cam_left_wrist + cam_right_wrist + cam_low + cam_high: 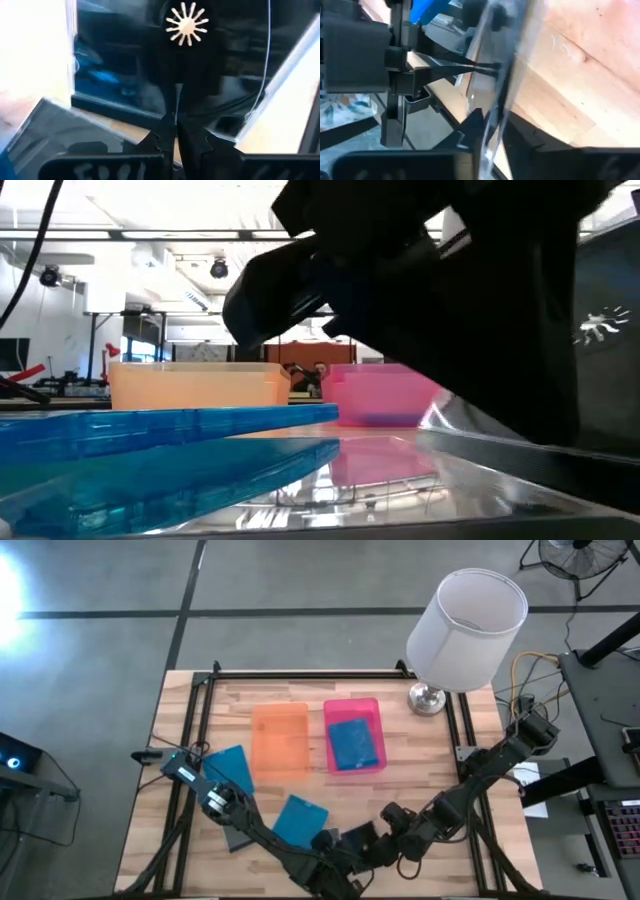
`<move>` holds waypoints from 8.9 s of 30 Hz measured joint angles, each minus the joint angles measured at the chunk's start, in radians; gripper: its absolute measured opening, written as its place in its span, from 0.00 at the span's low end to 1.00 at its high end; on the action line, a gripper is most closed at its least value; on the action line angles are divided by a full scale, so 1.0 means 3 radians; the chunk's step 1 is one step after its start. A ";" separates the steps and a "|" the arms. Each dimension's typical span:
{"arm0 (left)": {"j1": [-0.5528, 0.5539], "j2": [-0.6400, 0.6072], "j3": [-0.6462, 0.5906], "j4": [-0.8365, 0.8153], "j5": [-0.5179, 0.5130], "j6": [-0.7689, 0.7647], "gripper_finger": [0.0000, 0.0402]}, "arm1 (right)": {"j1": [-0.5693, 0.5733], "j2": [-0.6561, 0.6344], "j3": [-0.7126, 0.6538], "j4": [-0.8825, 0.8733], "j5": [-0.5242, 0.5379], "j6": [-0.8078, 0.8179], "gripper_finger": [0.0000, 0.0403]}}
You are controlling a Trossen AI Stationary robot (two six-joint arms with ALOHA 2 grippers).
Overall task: Pick & place jewel cases by type
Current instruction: Put the right black cd case into the orange bin, then put the bottom blue cd case into the pink bin
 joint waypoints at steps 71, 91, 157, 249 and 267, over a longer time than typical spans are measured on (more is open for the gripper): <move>0.1335 -0.5305 -0.4845 0.3185 0.1116 0.0458 0.44 | -0.0804 -0.1147 -0.0003 0.1407 0.1338 -0.1393 0.08; 0.1423 -0.4604 -0.4983 0.4468 0.1389 0.0386 0.44 | -0.0825 -0.1109 -0.0003 0.1485 0.1251 -0.1411 0.08; 0.3303 -0.5040 -0.3530 -0.0586 0.2200 0.1894 0.01 | -0.1413 -0.0472 0.0741 -0.0873 0.0216 -0.1623 0.28; -0.0220 -0.3577 -0.4368 0.0786 0.1424 -0.0781 0.51 | -0.1184 0.1110 0.0225 0.1305 -0.0567 -0.0265 0.58; -0.0231 -0.3516 -0.5270 0.2353 0.1405 -0.0776 0.51 | -0.1138 0.1821 0.0619 0.1978 -0.0217 0.0507 0.55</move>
